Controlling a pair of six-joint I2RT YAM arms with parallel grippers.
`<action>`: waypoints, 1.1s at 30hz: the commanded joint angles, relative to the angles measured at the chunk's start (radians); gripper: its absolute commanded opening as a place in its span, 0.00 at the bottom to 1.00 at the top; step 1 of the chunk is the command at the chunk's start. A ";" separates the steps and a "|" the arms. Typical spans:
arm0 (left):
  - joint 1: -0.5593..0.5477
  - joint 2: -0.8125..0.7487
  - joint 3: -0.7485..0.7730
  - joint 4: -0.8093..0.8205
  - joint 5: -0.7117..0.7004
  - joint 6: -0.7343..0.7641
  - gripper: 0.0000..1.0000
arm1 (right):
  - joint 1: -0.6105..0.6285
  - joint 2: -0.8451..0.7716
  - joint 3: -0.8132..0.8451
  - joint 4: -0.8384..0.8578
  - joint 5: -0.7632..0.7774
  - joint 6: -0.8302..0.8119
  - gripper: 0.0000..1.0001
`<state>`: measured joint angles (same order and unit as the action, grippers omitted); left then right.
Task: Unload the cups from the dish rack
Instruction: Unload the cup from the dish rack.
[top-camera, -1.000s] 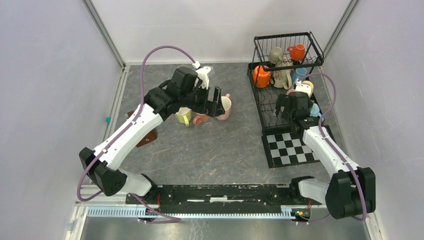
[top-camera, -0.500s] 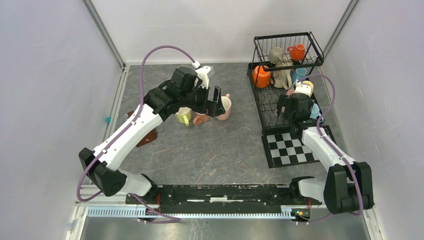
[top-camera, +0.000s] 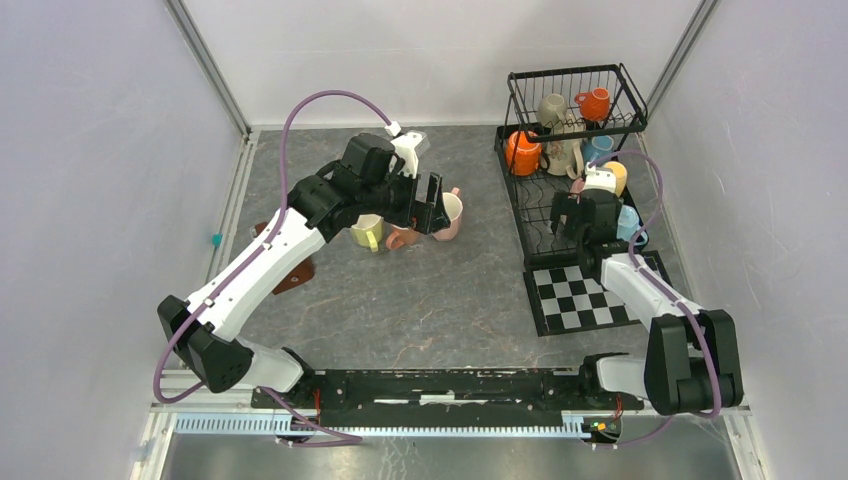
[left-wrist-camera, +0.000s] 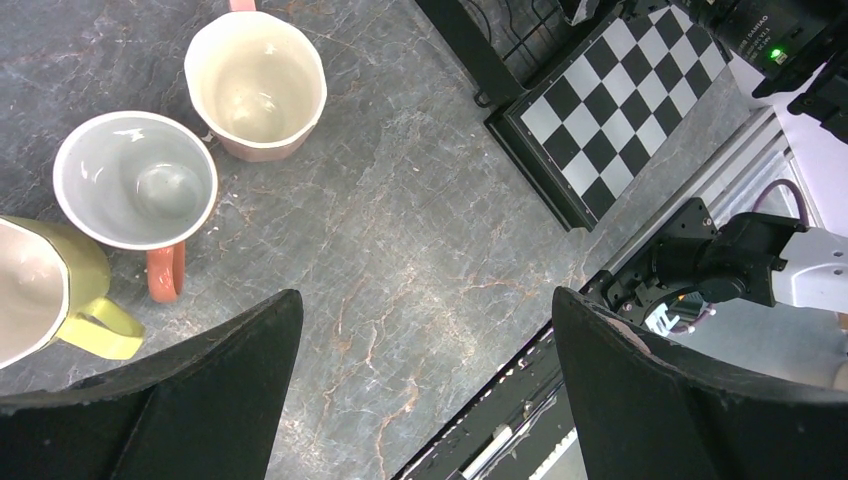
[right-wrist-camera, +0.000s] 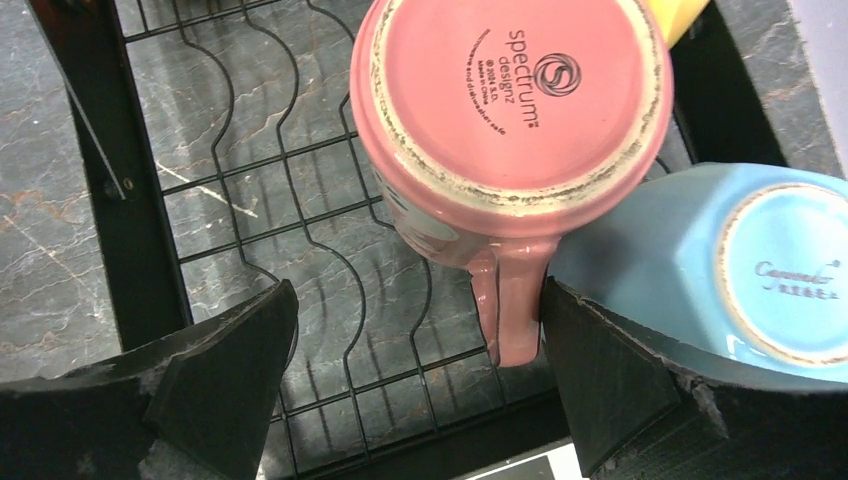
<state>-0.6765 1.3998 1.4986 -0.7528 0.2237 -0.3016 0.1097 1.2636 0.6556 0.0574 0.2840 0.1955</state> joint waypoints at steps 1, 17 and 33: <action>-0.006 -0.013 0.000 0.033 0.018 0.042 1.00 | -0.003 0.013 0.006 0.054 -0.085 0.012 0.98; -0.006 0.007 -0.005 0.033 0.011 0.044 1.00 | -0.002 0.063 0.055 -0.045 -0.006 0.075 0.92; 0.012 -0.059 -0.069 0.063 -0.219 -0.079 1.00 | -0.003 0.100 0.022 0.018 0.036 0.017 0.58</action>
<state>-0.6750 1.3968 1.4487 -0.7422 0.0837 -0.3069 0.1093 1.3598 0.6712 0.0246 0.2943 0.2333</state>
